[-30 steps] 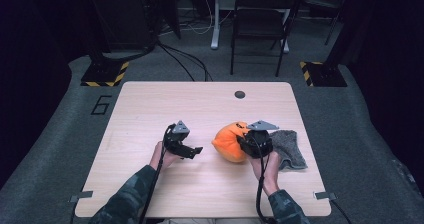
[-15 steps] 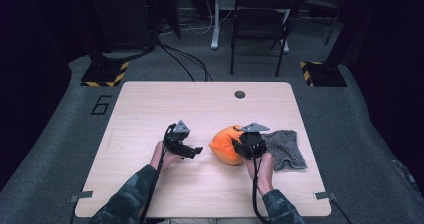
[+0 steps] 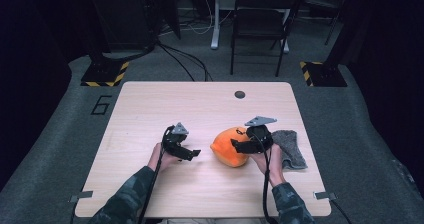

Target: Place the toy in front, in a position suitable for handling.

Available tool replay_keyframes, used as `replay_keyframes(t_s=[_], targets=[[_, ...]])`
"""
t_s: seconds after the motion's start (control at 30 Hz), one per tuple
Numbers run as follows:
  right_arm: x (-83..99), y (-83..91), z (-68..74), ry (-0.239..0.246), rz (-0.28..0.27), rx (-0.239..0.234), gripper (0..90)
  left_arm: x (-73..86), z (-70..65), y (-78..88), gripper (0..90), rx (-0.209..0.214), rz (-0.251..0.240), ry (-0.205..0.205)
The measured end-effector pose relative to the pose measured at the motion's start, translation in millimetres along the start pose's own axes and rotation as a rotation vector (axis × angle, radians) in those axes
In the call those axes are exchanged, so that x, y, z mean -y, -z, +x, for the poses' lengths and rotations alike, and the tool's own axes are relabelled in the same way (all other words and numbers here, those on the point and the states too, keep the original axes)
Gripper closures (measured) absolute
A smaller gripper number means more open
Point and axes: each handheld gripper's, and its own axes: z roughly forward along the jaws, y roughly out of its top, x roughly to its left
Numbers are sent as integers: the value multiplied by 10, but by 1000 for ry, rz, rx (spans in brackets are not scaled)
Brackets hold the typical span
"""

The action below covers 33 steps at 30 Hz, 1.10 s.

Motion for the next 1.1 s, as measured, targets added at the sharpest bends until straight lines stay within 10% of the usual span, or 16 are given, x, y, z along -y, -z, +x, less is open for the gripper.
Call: replay_keyframes(t_s=[0.4, 0.8, 1.1], targets=[[-175, -238, -108, 123, 59, -109, 127, 258, 98, 319, 74, -69, -15, 45], [-198, -497, -127, 156, 241, -153, 456, 443, 169, 511, 75, -111, -12, 93], [-178, -483, -87, 147, 230, -145, 671, 416, 144, 450, 80, -105, -13, 85]])
